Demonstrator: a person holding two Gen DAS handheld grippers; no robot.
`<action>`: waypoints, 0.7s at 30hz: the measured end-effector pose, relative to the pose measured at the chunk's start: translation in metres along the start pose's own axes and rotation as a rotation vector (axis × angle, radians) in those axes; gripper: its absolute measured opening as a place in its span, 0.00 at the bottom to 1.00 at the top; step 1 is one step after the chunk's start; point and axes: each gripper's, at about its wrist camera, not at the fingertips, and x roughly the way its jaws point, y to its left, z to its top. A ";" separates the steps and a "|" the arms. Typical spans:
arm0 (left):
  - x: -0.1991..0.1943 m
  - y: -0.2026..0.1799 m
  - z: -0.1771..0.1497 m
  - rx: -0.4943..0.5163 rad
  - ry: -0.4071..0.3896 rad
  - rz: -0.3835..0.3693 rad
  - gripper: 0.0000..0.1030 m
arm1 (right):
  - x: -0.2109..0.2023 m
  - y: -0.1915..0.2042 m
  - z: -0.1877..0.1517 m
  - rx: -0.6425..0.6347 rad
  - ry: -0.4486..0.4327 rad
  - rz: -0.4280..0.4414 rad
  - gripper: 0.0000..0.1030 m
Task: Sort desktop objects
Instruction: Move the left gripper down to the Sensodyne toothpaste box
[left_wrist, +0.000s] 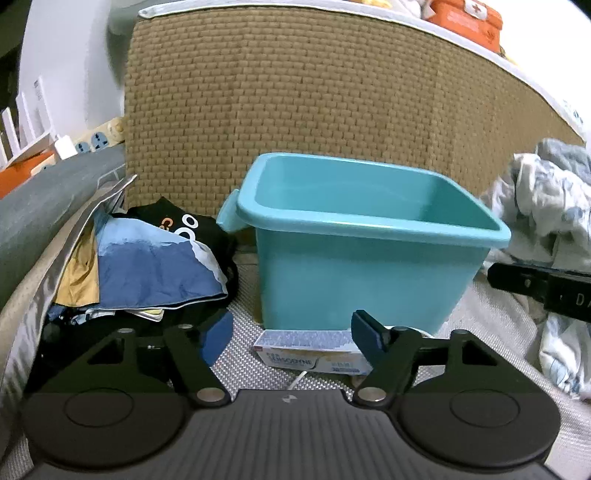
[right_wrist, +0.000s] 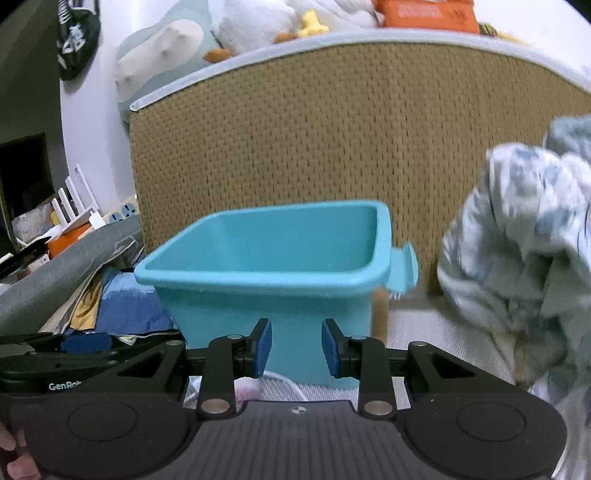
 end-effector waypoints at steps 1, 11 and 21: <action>0.000 -0.002 -0.001 0.005 0.000 -0.004 0.70 | -0.001 -0.001 -0.002 0.006 0.002 -0.002 0.33; 0.000 -0.017 -0.011 0.089 0.007 -0.021 0.69 | 0.007 -0.001 -0.013 -0.005 0.046 0.005 0.33; 0.006 -0.026 -0.022 0.155 0.042 -0.035 0.57 | 0.007 -0.003 -0.012 0.001 0.043 0.001 0.36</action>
